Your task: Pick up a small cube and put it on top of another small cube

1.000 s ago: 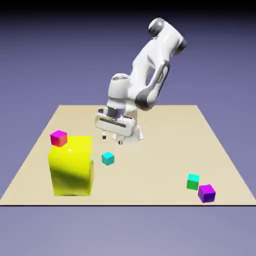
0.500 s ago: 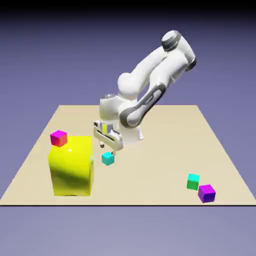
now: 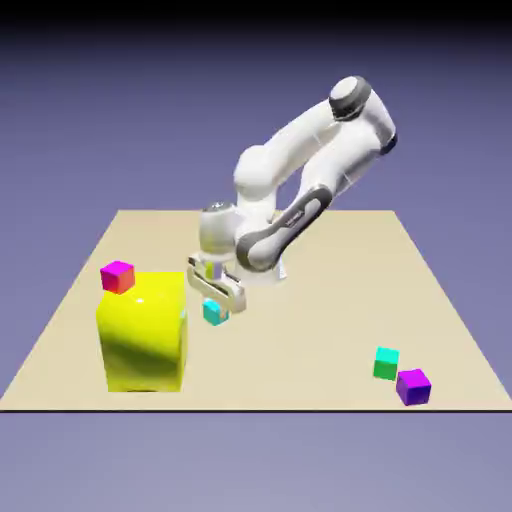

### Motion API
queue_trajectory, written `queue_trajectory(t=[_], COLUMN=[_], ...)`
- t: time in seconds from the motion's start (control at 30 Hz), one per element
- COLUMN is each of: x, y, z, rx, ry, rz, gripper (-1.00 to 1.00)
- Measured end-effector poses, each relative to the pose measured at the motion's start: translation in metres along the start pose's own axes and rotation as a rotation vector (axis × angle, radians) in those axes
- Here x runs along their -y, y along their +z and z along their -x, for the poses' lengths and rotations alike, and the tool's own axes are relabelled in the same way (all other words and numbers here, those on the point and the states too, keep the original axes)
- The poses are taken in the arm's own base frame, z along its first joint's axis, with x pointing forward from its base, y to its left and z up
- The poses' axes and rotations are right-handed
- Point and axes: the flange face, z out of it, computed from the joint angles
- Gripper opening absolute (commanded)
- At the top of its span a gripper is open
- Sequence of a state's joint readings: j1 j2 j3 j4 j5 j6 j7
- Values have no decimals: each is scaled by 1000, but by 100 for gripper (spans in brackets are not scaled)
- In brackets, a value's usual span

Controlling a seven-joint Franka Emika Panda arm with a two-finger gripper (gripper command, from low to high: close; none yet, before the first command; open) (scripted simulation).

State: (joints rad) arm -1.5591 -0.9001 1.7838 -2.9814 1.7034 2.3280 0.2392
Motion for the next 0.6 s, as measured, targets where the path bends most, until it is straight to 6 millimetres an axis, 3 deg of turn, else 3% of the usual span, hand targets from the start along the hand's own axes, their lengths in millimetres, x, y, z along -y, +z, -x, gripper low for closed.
queue_trajectory(t=[0.2,0.27,0.43,0.6], x=[-3,28,84,123], y=[-29,-28,-7,12], z=[1,23,78,136], rx=[12,47,96,163], ry=[1,-94,-566,-1019], rz=[6,5,114,186], gripper=[-100,-100,-100,-100])
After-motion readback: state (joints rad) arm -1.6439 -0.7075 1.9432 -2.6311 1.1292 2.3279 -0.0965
